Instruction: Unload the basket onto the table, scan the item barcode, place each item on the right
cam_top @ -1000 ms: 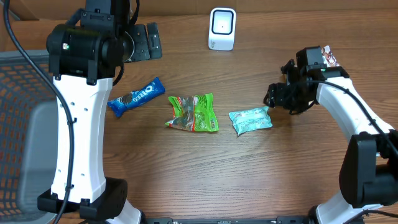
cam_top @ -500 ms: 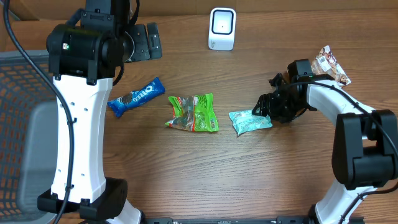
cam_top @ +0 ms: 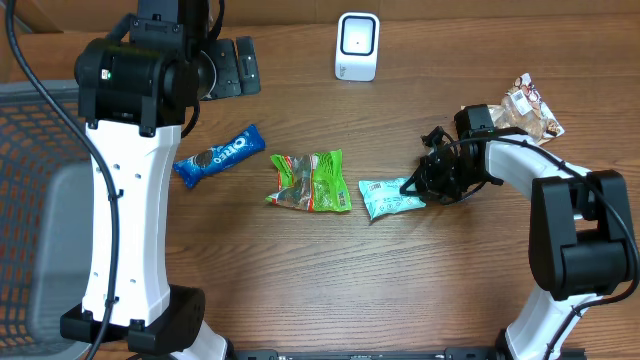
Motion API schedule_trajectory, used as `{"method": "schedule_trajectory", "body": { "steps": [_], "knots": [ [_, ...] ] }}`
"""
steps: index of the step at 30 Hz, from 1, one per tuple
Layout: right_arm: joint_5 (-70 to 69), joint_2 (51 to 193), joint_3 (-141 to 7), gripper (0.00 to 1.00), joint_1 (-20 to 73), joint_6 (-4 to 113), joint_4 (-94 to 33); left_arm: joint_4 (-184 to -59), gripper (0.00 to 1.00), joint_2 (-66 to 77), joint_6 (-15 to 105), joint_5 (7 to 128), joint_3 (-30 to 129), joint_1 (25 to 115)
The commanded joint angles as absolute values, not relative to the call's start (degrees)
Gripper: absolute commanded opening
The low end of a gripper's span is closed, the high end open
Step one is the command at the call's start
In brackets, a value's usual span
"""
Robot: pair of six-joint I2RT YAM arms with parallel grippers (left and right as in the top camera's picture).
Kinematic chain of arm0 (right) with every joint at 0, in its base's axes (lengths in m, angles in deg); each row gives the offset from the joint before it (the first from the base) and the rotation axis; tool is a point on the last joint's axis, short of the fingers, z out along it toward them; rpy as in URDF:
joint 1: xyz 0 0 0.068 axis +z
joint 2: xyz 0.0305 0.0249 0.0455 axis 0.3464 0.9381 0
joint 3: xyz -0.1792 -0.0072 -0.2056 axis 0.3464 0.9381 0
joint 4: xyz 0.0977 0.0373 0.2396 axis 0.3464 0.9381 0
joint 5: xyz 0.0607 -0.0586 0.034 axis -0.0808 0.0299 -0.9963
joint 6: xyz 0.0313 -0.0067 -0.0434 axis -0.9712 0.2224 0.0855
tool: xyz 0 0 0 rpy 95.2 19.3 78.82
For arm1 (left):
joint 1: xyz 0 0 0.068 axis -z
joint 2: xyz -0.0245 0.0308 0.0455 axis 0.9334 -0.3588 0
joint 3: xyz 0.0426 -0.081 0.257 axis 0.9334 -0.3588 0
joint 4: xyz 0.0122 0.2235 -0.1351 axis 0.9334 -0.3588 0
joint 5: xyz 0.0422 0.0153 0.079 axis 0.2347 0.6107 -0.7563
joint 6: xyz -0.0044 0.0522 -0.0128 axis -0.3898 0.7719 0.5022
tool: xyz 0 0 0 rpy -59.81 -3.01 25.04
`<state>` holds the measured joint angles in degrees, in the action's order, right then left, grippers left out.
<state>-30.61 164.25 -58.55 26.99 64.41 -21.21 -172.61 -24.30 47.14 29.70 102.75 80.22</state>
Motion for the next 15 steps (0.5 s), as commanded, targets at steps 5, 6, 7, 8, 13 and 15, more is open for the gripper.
{"method": "schedule_trajectory", "body": {
  "steps": [5,6,7,8,13,15],
  "knots": [
    [-39.5,162.5,-64.9,0.04,27.5,69.0,-15.0,-172.5,1.0,-24.4,48.2,28.9,102.6,80.2],
    [-39.7,161.3,-66.1,0.04,27.5,69.0,-14.3,-172.5,1.0,-24.4,48.2,28.9,102.6,80.2],
    [-39.7,159.5,-67.5,0.04,27.5,69.0,-13.4,-172.5,1.0,-24.4,48.2,28.9,102.6,80.2],
    [-39.7,158.0,-68.6,0.04,27.5,69.0,-12.8,-172.5,1.0,-24.4,48.2,29.0,102.6,80.2],
    [-39.7,149.0,-72.8,0.04,27.6,69.0,-11.6,-172.5,1.0,-24.4,48.2,28.9,102.6,80.2],
    [-39.6,145.1,-74.0,0.04,27.6,69.0,-11.7,-172.5,1.0,-24.4,48.2,28.9,102.6,80.2]
  ]
}}
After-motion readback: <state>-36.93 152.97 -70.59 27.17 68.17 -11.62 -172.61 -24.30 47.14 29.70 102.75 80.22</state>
